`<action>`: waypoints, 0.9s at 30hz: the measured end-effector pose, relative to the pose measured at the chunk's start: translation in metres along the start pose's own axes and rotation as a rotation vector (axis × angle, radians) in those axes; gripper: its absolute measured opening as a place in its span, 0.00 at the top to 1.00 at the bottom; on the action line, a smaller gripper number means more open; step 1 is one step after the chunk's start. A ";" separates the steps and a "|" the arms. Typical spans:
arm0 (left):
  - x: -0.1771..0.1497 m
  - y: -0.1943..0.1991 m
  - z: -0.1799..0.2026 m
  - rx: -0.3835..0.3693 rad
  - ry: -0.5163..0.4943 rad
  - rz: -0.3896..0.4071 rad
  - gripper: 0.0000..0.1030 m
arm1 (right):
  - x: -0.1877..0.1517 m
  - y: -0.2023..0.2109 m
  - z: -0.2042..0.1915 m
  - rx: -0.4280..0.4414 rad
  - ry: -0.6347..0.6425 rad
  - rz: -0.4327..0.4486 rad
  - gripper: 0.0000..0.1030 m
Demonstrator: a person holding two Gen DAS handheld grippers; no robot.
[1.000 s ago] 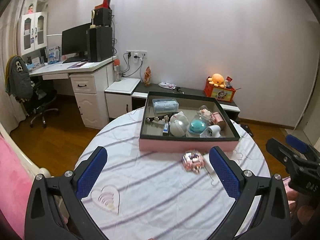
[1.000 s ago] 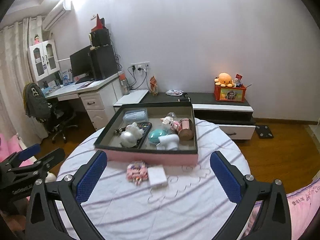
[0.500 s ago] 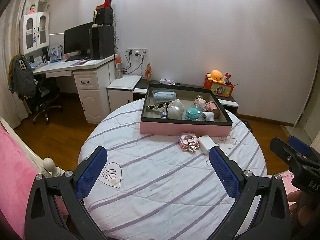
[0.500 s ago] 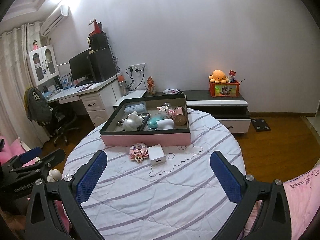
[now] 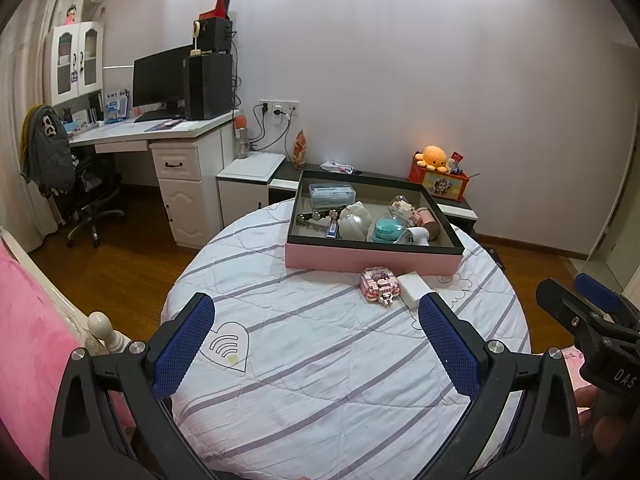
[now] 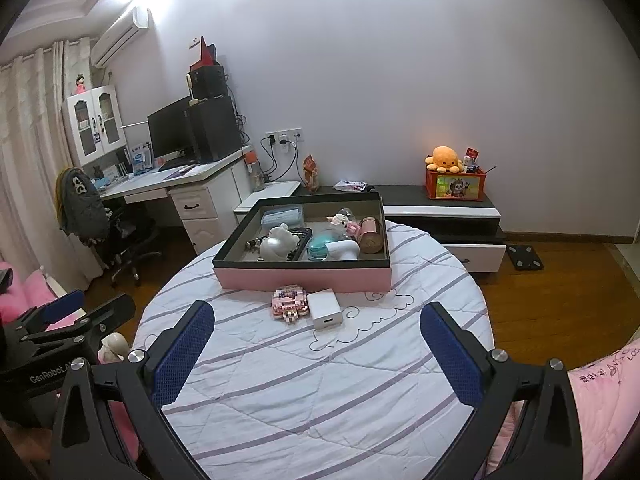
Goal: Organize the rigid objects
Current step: 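Move both tools back toward the colorful block figure and white charger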
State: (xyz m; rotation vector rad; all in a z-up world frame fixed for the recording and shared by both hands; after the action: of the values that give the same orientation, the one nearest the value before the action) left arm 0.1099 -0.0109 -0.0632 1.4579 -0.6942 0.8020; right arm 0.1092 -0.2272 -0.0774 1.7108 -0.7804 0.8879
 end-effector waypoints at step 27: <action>-0.013 -0.077 0.021 -0.010 -0.025 -0.110 0.00 | -0.019 -0.091 0.031 -0.036 0.026 -0.199 0.00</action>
State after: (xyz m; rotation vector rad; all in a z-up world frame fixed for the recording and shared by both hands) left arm 0.1670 -0.0283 -0.1182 1.4861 -0.6297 0.6956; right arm 0.1815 -0.2297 -0.1439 1.7079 -0.5934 0.7539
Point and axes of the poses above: each gripper's, at about its wrist camera, not at the fingertips, and y roughly against the way its jaws point, z to its right, x to its top, the point moved 5 cm from there along -y, roughly the way its jaws point, and after that the axes turned 7 degrees about x, right-handed, at the moved point
